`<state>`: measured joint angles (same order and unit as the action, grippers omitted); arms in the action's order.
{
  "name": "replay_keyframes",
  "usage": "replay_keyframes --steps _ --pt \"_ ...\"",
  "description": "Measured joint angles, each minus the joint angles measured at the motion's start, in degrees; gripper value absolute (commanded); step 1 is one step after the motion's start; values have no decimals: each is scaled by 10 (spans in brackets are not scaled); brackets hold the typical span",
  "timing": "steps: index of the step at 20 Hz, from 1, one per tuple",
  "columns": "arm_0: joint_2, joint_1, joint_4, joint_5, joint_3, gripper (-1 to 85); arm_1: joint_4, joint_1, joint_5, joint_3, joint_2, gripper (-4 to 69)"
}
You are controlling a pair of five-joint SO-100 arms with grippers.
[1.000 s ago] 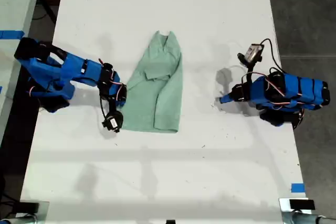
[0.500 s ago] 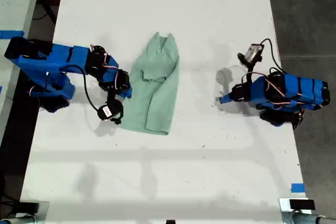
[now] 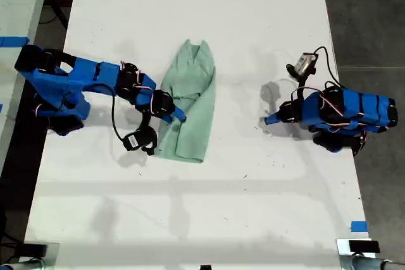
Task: Fold t shirt
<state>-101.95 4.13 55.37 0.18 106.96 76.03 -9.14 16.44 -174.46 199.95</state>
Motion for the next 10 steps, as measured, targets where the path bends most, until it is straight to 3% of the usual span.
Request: replay_keyframes --steps 10 --pt "-11 6 -8 11 0 160 0 0 0 0 0 22"
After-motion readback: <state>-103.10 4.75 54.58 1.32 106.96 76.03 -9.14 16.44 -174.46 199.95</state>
